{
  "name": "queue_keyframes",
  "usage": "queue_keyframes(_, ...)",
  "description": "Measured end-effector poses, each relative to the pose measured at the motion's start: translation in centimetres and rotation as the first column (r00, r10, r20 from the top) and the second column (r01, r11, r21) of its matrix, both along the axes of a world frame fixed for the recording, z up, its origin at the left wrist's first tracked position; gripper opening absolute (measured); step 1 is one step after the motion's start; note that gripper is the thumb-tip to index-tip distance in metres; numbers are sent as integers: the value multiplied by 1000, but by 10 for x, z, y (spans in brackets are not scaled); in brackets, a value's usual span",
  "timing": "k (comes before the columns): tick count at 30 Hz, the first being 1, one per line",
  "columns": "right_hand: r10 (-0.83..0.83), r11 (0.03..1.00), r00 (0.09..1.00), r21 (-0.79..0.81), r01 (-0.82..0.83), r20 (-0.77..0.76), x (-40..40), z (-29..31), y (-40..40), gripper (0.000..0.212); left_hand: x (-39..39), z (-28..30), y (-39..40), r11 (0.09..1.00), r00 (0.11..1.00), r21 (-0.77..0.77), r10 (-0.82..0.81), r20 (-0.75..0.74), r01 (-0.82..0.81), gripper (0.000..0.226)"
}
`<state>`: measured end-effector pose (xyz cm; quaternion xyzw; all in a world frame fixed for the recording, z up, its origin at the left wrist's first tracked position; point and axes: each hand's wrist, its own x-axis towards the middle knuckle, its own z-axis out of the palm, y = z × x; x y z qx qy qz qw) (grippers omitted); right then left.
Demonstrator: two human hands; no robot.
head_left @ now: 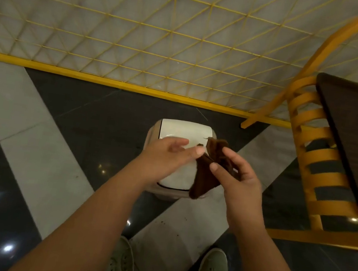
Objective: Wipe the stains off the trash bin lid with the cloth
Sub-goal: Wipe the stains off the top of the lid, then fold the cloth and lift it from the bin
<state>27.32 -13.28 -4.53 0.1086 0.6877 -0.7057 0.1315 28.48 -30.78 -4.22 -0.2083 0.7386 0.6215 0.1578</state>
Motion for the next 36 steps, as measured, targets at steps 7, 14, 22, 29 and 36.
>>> queue_keyframes(7, -34, 993, 999, -111, 35, 17, 8, 23, -14, 29, 19, 9, 15, 960, 980, 213, 197, -42, -183, 29)
queue_keyframes(14, -90, 993, 987, -58, 98, 137, 7, 20, -15, 25, 21, 16, 21, 950, 928, 118, 308, -208, -289, 26)
queue_keyframes(22, 334, 919, 919, 292, -267, -211, 3, 10, -2, 69, 12, 15, 11, 966, 968, 248, 124, -220, -67, 41)
queue_keyframes(29, 618, 744, 783, 375, -553, -72, -33, 13, 15, 64, 5, 18, 0, 966, 976, 202, -124, -177, 159, 62)
queue_keyframes(36, 335, 941, 941, -63, -332, 55, -42, 4, 23, 16, -9, -3, -6, 842, 966, 489, 258, 8, -228, 66)
